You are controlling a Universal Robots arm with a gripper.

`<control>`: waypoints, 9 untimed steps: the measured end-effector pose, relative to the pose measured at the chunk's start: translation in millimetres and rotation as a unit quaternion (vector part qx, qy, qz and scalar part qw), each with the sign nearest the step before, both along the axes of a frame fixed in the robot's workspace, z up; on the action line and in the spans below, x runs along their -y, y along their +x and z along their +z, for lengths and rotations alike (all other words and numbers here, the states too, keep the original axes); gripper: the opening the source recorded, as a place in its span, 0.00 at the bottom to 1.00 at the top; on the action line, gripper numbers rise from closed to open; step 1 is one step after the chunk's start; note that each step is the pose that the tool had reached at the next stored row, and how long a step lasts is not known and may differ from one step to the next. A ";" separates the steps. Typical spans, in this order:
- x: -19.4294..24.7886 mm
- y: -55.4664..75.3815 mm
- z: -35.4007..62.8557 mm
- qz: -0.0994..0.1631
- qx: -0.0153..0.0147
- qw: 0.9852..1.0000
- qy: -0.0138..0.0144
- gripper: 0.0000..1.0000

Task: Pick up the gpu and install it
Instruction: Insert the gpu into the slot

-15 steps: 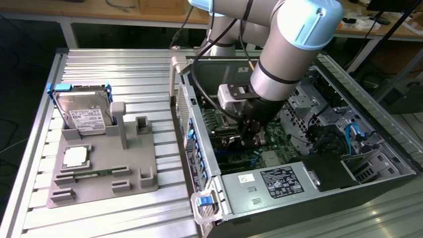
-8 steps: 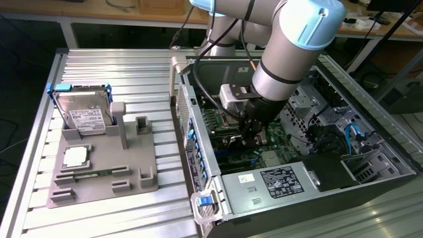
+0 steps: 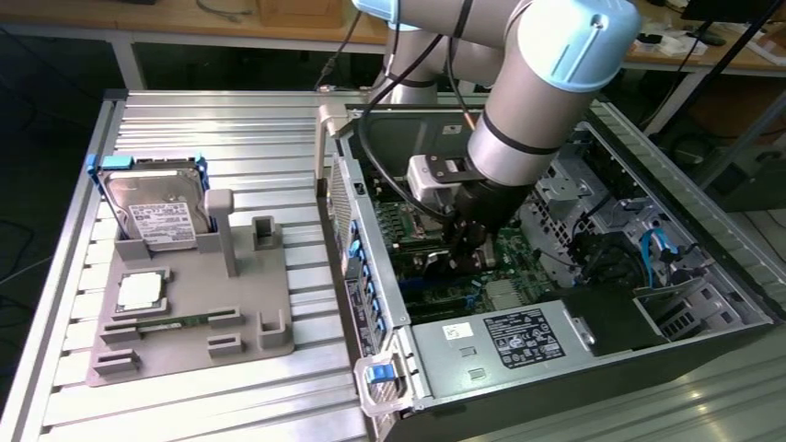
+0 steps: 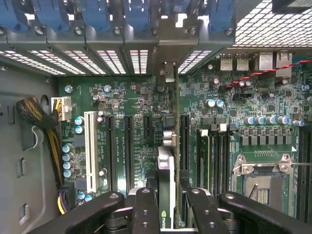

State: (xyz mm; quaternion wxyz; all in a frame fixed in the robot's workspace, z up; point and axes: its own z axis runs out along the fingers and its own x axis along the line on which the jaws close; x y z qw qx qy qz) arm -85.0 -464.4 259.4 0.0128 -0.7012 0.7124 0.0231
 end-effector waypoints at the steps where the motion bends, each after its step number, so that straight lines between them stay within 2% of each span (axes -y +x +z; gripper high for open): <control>1: -0.2 -0.2 -0.1 0.000 0.000 1.000 0.000 0.27; 9: -0.5 -6.0 -0.9 0.000 0.000 1.000 0.000 0.27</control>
